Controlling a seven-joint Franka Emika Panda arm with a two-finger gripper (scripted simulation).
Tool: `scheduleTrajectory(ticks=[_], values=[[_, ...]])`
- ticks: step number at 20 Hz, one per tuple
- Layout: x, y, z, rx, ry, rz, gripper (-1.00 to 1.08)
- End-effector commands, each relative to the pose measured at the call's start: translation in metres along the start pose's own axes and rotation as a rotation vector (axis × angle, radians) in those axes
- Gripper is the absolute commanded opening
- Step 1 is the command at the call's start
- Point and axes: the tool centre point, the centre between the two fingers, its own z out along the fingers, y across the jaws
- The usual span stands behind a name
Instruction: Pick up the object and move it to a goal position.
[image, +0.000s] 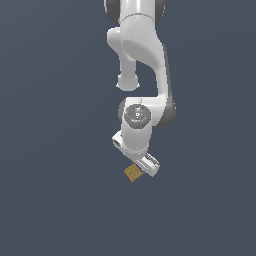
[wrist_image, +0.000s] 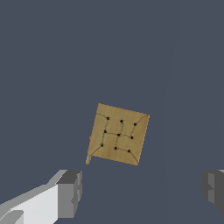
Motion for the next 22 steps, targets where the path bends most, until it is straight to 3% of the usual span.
scheduleTrajectory(ticks=[1, 11, 22], values=[[0.004, -0.004, 0.007, 0.002, 0.005, 0.061, 1.0], [0.012, -0.014, 0.023, 0.005, 0.016, 0.199, 1.0], [0.012, -0.015, 0.035, 0.005, 0.016, 0.212, 1.0]])
